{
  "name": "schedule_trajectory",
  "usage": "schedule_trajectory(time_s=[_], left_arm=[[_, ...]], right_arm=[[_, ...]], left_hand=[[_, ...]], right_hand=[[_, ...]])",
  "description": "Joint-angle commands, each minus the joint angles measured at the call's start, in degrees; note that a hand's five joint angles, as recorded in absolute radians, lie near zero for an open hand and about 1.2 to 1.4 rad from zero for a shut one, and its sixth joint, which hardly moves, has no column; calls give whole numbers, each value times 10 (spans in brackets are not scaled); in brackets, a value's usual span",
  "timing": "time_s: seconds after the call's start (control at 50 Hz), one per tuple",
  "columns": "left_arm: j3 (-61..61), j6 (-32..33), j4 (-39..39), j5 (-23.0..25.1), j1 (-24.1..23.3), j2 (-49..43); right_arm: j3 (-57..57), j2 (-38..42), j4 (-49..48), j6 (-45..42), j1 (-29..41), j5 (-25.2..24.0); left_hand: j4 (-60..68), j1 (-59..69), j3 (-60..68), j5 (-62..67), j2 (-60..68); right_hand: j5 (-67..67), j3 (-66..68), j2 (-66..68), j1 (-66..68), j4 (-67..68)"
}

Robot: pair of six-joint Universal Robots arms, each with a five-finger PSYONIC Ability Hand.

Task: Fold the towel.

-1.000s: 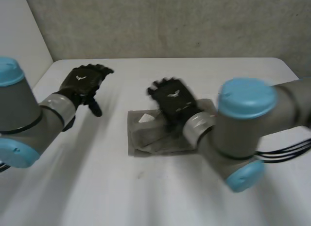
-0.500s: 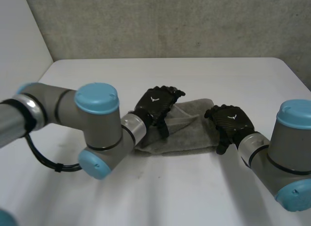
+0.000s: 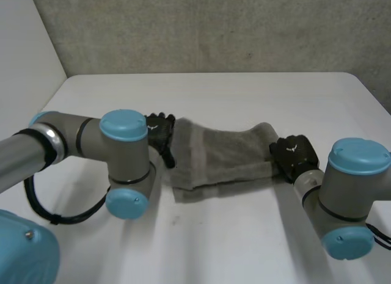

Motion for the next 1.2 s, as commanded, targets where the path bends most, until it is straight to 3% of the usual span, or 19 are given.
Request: schedule_trajectory(time_s=[0.02, 0.16, 0.22, 0.26, 0.28, 0.32, 0.44, 0.46, 0.48, 0.5, 0.52, 0.54, 0.56, 0.64, 0.66, 0.7, 0.82, 0.98, 1.2], left_arm=[[-100, -2, 7, 1, -3, 68], [-151, -5, 9, -1, 3, 134], [-182, -7, 10, -3, 16, 171], [-221, -6, 13, -3, 56, 211], [-221, -6, 13, -3, 57, 211], [-258, -2, 25, -1, 96, 244], [-291, 0, 41, 4, 145, 270], [-294, 0, 42, 10, 151, 271], [-294, 0, 42, 21, 153, 271], [-294, 0, 42, 22, 153, 271], [-294, 1, 42, 36, 151, 271], [-294, 1, 42, 36, 151, 271], [-289, 1, 42, 51, 147, 271], [-264, -4, 42, 90, 127, 273], [-264, -4, 42, 90, 127, 273], [-234, -8, 42, 99, 96, 266], [-166, -47, 42, 101, 44, 234], [-73, -115, 38, 146, -7, 142], [-17, -112, -7, 161, -3, 44]], right_arm=[[-69, 0, 0, -38, 53, 16], [-170, 29, 19, -95, 136, 4], [-209, 53, 35, -131, 179, -31], [-229, 81, 50, -154, 213, -99], [-229, 81, 50, -155, 213, -99], [-237, 109, 66, -171, 231, -156], [-245, 139, 82, -173, 239, -146], [-249, 137, 83, -163, 241, -139], [-251, 130, 82, -146, 241, -134], [-251, 130, 82, -146, 241, -134], [-252, 114, 79, -111, 237, -131], [-252, 114, 79, -111, 237, -131], [-251, 88, 78, -61, 234, -130], [-230, 11, 83, 112, 214, -116], [-230, 11, 83, 113, 214, -116], [-193, -40, 90, 192, 170, -94], [-155, -109, 143, 267, 101, -60], [-165, -88, 234, 340, 35, -66], [-237, 4, 277, 346, 43, -119]], left_hand=[[9, 15, 9, 3, 8], [4, 9, 4, -2, 3], [2, 8, 3, -3, 2], [-1, 4, -1, -7, -2], [-1, 4, -1, -7, -2], [0, 6, 1, -5, 0], [7, 13, 8, 2, 7], [7, 13, 8, 2, 7], [9, 14, 9, 3, 8], [9, 15, 9, 3, 8], [11, 16, 11, 5, 10], [11, 16, 11, 5, 10], [11, 16, 11, 5, 10], [9, 15, 9, 3, 8], [9, 15, 9, 3, 8], [9, 15, 9, 3, 8], [9, 15, 9, 3, 8], [9, 15, 9, 3, 8], [16, 21, 16, 10, 15]], right_hand=[[111, 41, 68, 183, 24], [111, 41, 68, 183, 24], [111, 41, 68, 183, 24], [111, 41, 68, 183, 24], [111, 41, 68, 183, 24], [111, 41, 68, 183, 24], [111, 41, 68, 183, 24], [55, -15, 12, 127, -32], [-180, -250, -223, -108, -267], [-182, -253, -226, -111, -269], [-417, -488, -461, -346, -504], [-420, -490, -463, -348, -507], [-589, -659, -632, -517, -676], [-589, -659, -632, -517, -676], [-589, -659, -632, -517, -676], [-589, -659, -632, -517, -676], [-589, -659, -632, -517, -676], [-589, -659, -632, -517, -676], [-589, -659, -632, -517, -676]])
